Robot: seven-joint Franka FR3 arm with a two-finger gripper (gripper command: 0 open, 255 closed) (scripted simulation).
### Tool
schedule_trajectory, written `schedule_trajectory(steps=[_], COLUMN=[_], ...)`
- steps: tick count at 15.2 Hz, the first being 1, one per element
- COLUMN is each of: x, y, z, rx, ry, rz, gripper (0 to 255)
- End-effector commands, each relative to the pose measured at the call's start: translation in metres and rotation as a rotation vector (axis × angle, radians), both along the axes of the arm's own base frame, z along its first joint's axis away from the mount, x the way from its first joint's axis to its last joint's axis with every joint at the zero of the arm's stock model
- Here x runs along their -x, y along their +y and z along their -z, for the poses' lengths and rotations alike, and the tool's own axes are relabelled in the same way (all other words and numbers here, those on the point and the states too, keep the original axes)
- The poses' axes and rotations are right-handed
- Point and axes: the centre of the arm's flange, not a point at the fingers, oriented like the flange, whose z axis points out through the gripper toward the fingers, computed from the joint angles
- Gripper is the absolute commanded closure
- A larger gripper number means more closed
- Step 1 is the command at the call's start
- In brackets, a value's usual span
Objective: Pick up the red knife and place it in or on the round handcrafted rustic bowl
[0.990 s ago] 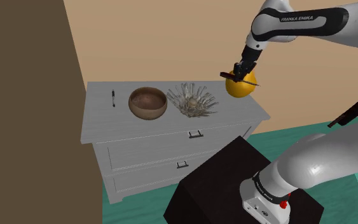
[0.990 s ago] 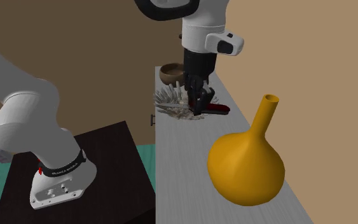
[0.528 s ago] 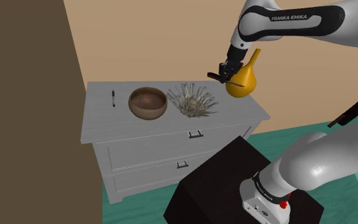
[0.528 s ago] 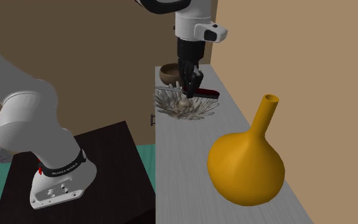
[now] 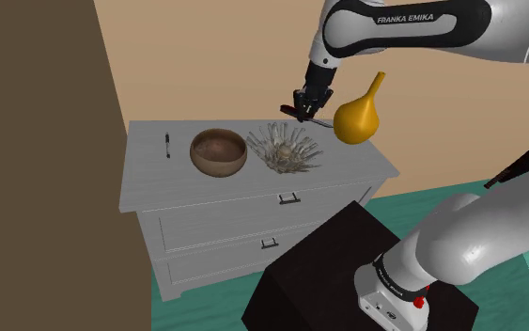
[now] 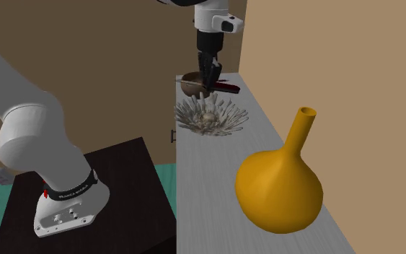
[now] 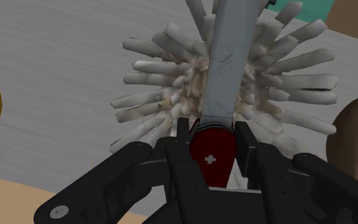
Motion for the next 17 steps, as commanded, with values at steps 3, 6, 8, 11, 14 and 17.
schedule_trajectory(steps=[3, 6, 8, 11, 14, 17], x=[-0.016, -0.029, -0.038, -0.051, -0.064, -0.077], y=[0.052, 0.09, 0.115, 0.152, 0.189, 0.227], z=[0.002, 0.002, 0.001, 0.001, 0.0, 0.0], rx=[0.0, 0.0, 0.0, 0.0, 0.0, 0.0], ry=[0.0, 0.0, 0.0, 0.0, 0.0, 0.0], rz=[0.001, 0.001, 0.001, 0.001, 0.001, 0.001], gripper=[255, 255, 255, 255, 255, 255])
